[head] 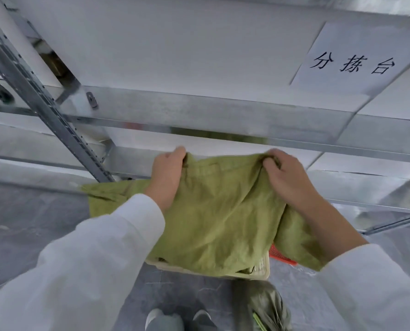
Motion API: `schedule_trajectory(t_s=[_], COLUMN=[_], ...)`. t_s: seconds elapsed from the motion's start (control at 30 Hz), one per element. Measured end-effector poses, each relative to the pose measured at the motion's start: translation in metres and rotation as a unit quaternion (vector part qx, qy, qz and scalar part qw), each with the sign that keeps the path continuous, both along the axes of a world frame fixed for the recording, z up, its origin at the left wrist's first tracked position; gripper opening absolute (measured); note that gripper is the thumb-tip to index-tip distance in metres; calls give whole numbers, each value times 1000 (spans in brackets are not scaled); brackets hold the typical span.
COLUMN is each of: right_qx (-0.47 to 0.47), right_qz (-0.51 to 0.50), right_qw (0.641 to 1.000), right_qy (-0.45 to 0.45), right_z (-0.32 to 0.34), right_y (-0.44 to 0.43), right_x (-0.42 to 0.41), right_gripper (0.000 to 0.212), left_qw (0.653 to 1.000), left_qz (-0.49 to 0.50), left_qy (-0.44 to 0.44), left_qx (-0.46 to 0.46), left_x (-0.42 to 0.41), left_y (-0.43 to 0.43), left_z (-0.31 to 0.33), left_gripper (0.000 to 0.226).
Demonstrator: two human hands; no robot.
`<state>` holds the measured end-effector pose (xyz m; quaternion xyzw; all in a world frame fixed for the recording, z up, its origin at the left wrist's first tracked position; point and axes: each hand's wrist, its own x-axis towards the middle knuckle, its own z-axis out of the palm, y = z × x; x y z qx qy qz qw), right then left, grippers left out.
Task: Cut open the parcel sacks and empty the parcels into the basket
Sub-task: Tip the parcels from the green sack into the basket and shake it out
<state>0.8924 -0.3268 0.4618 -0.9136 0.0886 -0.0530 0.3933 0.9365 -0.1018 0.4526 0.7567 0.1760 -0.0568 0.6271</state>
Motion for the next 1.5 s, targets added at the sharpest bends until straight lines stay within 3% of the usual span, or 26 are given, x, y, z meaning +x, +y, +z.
schedule_trajectory(t_s=[0.23,0.3,0.37,0.4,0.5,0.57,0.6,0.63,0.73,0.77,0.83,0.9,0.97,1.0,1.07,1.17,1.27,1.37,1.47,1.5], right_qx=[62,54,14,1,29,61,69,59,-12,-13,-17,-122,-297,-362,-412,-376,-348,-317,-324,-316], right_qz=[-39,-37,0,19,12,-9,-14,-9,47,72,119,168,203,201,169,135,64,-52,17,38], right_qw=[978,985,999,1000,992,981,982,989,994,985,963,928,873,852,848,889,929,947,943,943], right_qy=[-193,-160,-53,-23,-124,-186,-178,-133,95,155,242,310,330,321,286,225,110,-21,79,93], right_z=[68,66,55,50,49,47,42,36,21,19,21,21,10,3,3,31,65,62,35,30], right_y=[-6,0,2,1,-6,-5,-2,0,-5,-9,-14,-10,-4,-3,-1,-10,-21,-16,-2,-1], right_x=[35,35,32,30,25,24,23,22,21,22,23,23,27,31,39,52,57,52,36,31], right_gripper=[19,18,20,20,17,15,15,17,20,23,48,75,84,73,43,40,39,6,17,17], left_qw=[981,976,942,939,972,962,945,918,765,725,679,655,663,677,705,740,773,797,750,757], left_qz=[19,-59,-170,-181,-79,-95,-158,-239,-419,-441,-478,-508,-490,-464,-408,-364,-300,-277,-426,-434], left_qy=[-179,-199,-158,-142,-183,-254,-279,-285,-211,-196,-161,-118,-108,-121,-168,-235,-288,-289,-164,-157], left_qx=[-75,64,241,256,121,36,58,135,442,492,534,547,555,558,556,514,479,452,478,463], left_x=[50,47,36,34,45,50,49,44,36,38,44,48,51,54,63,79,87,80,69,69], left_y=[7,7,8,10,23,30,32,34,49,55,64,67,59,54,45,48,52,45,42,43], left_z=[85,75,53,46,53,58,53,44,14,6,-10,-22,-27,-25,-15,14,48,51,31,28], left_gripper=[35,42,39,38,36,32,33,39,70,77,78,59,40,35,32,25,28,28,29,26])
